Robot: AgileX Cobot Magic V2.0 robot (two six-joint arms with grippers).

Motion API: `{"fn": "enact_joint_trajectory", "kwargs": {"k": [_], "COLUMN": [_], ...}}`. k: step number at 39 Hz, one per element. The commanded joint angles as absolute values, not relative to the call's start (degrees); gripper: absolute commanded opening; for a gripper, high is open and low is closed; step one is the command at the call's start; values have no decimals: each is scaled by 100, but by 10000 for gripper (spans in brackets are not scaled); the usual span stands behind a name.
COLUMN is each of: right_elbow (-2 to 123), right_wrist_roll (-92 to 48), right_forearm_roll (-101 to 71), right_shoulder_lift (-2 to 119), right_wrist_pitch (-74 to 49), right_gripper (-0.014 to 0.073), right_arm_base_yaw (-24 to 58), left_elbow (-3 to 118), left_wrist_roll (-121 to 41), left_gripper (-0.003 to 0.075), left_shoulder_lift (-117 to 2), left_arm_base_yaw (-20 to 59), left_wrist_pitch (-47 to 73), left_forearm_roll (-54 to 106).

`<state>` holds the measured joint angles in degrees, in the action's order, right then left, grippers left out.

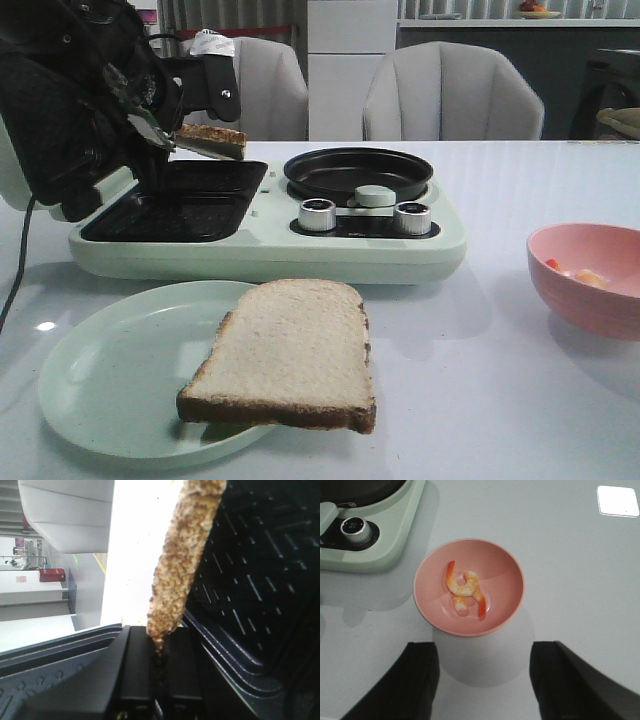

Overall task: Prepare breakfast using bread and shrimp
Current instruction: 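Lower the bread slice into the sandwich maker plate and release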

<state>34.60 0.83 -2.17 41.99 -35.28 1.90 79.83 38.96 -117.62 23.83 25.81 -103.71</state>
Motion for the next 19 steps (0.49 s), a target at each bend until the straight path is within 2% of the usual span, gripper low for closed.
{"fn": "enact_joint_trajectory", "kwargs": {"k": [1, 8, 11, 19], "right_elbow": [3626, 3626, 3626, 3626], "right_wrist_roll": [67, 67, 67, 67], "right_forearm_roll": [-212, -212, -212, -212], "right_shoulder_lift": [4192, 4192, 4192, 4192], "right_wrist_pitch": [-3161, -3161, -3161, -3161], "right_gripper": [511, 511, 511, 511], "right_arm_base_yaw": [193, 193, 193, 193], "left_elbow": [8081, 7939, 7918, 7906], "left_wrist_roll": [3946, 3946, 3946, 3946], "left_gripper": [103, 120, 181, 425], "left_shoulder_lift": [-11424, -11424, -11424, -11424], "left_arm_base_yaw": [2422, 2422, 2422, 2422], "left_wrist_pitch": [2688, 2549, 2519, 2649], "left_forearm_roll": [-10633, -10633, -10633, -10633]}}
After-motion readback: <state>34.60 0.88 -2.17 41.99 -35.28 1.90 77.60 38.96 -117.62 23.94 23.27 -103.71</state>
